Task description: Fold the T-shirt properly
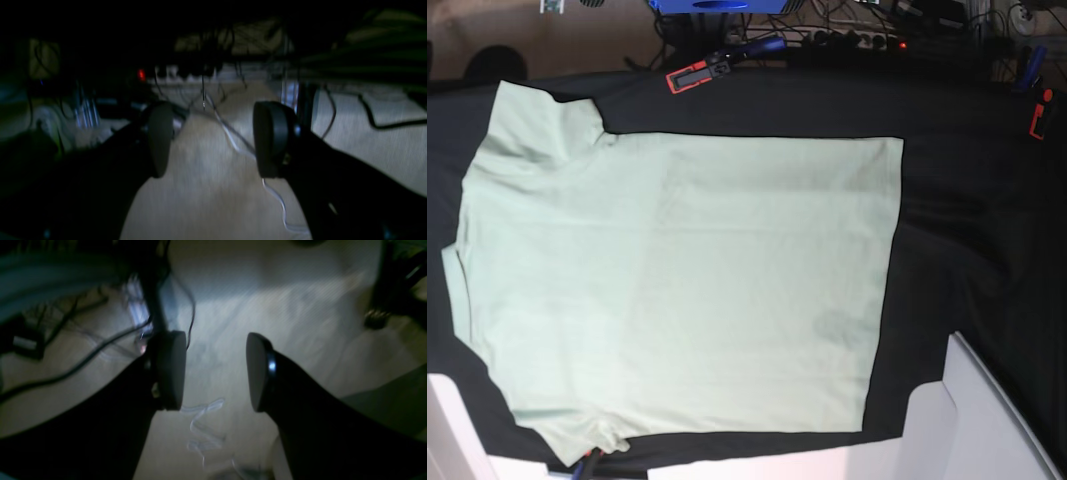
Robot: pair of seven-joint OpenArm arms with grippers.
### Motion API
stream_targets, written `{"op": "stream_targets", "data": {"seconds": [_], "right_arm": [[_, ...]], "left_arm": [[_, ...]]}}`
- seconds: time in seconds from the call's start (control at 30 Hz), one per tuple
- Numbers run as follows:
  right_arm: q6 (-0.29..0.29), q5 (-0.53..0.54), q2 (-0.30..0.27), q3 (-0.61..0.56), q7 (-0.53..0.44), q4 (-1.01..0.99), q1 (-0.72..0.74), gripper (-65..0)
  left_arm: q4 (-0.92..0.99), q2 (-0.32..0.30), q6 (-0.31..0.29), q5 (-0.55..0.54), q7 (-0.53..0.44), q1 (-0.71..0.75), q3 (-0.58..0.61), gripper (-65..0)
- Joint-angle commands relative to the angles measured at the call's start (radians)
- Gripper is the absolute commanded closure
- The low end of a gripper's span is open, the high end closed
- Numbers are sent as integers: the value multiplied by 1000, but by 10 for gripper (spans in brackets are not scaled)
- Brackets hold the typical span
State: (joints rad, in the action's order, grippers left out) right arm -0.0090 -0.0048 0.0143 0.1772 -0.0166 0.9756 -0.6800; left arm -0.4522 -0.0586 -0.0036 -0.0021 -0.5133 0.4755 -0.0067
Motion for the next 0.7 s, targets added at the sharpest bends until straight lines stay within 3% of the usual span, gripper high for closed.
{"op": "stream_targets", "data": {"seconds": [0.0,0.1,0.17,0.4,0.53,0.6,0.67], "right_arm": [[5,2,17,0,-4,52,-47,-284],[5,2,22,-6,10,113,-80,-284],[5,2,22,-5,51,90,-56,-284],[7,2,11,-8,71,-268,150,-303],[10,1,-9,-9,71,-469,263,-453],[68,1,-14,-9,71,-533,306,-519],[152,1,-14,-11,71,-556,320,-514]], "left_arm": [[-3,-10,7,-5,-44,29,-2,-380],[-3,-13,7,-5,-118,33,-2,-380],[7,-14,7,-5,-95,22,-2,-380],[8,-13,7,-5,203,-48,7,-385],[25,-13,7,0,327,-79,11,-386],[72,-13,7,4,373,-110,11,-386],[109,-13,7,4,373,-123,12,-386]]}}
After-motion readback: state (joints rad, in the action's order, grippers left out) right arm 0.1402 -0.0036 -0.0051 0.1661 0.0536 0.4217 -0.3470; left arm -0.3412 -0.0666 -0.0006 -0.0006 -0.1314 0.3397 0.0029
